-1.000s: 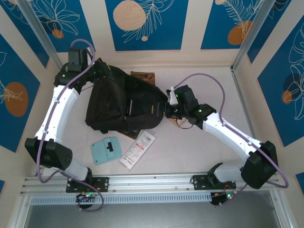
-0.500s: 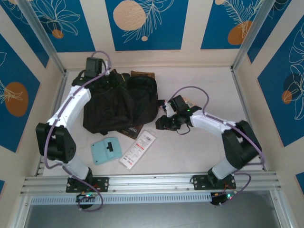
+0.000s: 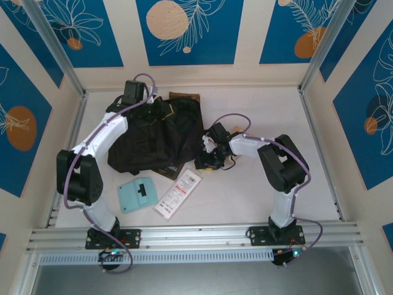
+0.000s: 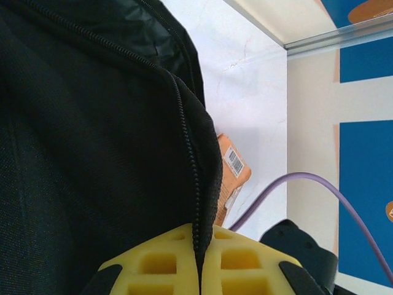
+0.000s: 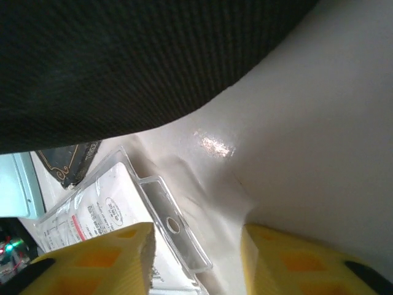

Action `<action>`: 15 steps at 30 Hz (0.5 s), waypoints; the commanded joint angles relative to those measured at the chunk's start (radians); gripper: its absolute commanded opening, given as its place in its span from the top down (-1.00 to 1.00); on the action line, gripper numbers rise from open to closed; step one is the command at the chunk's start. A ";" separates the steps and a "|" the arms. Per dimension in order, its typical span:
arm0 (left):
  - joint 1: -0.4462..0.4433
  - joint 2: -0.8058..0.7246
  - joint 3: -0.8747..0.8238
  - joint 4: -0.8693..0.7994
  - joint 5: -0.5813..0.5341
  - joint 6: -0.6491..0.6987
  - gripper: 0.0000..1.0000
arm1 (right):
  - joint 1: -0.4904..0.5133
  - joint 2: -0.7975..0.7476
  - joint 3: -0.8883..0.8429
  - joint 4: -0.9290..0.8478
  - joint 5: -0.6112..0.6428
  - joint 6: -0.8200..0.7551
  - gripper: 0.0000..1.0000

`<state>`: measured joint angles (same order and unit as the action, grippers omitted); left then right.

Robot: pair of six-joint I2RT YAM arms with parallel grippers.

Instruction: Pack books, pencil case, and school supplies into a backpack

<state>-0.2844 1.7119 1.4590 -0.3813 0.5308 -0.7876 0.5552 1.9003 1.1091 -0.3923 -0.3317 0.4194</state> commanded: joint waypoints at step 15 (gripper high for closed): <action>0.011 0.018 -0.002 -0.012 0.052 -0.012 1.00 | 0.014 0.018 -0.026 0.041 -0.116 -0.038 1.00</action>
<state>-0.2802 1.7126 1.4590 -0.3809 0.5499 -0.7879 0.5655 1.9213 1.0973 -0.3515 -0.4271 0.3923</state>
